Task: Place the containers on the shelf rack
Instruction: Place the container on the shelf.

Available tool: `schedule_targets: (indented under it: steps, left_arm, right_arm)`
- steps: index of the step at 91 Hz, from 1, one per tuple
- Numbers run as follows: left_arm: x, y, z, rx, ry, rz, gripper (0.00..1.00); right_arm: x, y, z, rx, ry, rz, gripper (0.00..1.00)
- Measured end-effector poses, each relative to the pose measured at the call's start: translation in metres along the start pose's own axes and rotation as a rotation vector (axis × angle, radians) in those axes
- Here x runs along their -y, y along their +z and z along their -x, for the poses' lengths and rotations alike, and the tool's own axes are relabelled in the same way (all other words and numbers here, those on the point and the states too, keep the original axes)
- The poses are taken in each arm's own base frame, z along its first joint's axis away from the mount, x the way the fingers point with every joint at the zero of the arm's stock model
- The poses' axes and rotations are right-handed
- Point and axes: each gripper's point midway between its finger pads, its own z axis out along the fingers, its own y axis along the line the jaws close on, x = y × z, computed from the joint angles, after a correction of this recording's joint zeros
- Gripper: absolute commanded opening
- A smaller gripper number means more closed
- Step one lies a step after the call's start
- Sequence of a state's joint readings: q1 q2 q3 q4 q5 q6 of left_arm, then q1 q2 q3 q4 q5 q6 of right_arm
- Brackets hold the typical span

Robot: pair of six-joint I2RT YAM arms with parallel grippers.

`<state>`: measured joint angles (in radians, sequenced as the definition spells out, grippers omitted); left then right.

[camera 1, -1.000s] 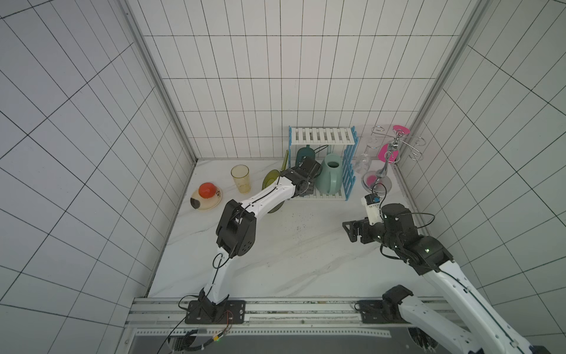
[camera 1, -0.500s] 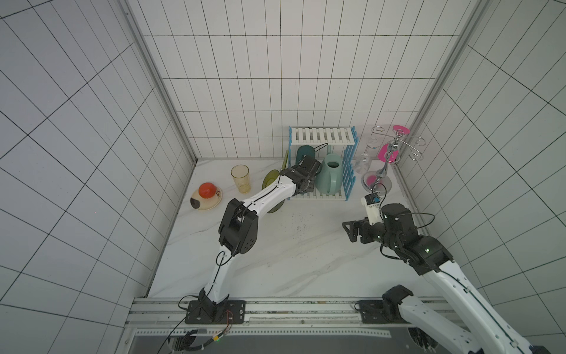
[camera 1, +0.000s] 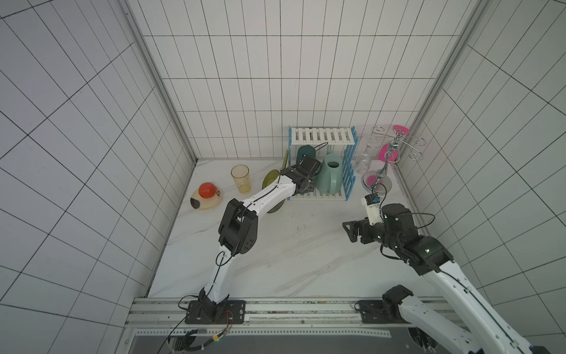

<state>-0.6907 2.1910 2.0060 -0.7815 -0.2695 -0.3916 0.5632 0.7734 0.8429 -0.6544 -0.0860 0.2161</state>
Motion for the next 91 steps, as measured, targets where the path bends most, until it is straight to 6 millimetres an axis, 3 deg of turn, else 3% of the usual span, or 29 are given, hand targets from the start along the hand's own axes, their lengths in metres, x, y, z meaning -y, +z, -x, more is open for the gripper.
schedule_targets:
  steps: [23, 46, 59, 75, 91]
  left_arm:
    - [-0.002, -0.017, 0.001, 0.008, -0.001, -0.015, 0.5]
    - [-0.005, -0.054, 0.003, 0.038, 0.003, -0.035, 0.51]
    - [-0.01, -0.078, -0.006, 0.047, 0.011, -0.043, 0.54]
    - [-0.026, -0.115, -0.019, 0.074, 0.004, -0.052, 0.7]
    - [-0.059, -0.161, -0.027, 0.148, -0.002, -0.027, 0.81]
  right_arm:
    - [0.0, 0.0, 0.0, 0.0, 0.0, 0.0, 0.99]
    - [0.0, -0.001, 0.0, 0.004, 0.0, 0.001, 0.99]
    - [0.0, -0.003, 0.001, 0.006, 0.0, 0.002, 0.99]
    - [-0.002, -0.01, 0.008, 0.017, -0.002, 0.004, 0.99]
    - [-0.004, -0.011, 0.01, 0.025, 0.004, 0.011, 0.99]
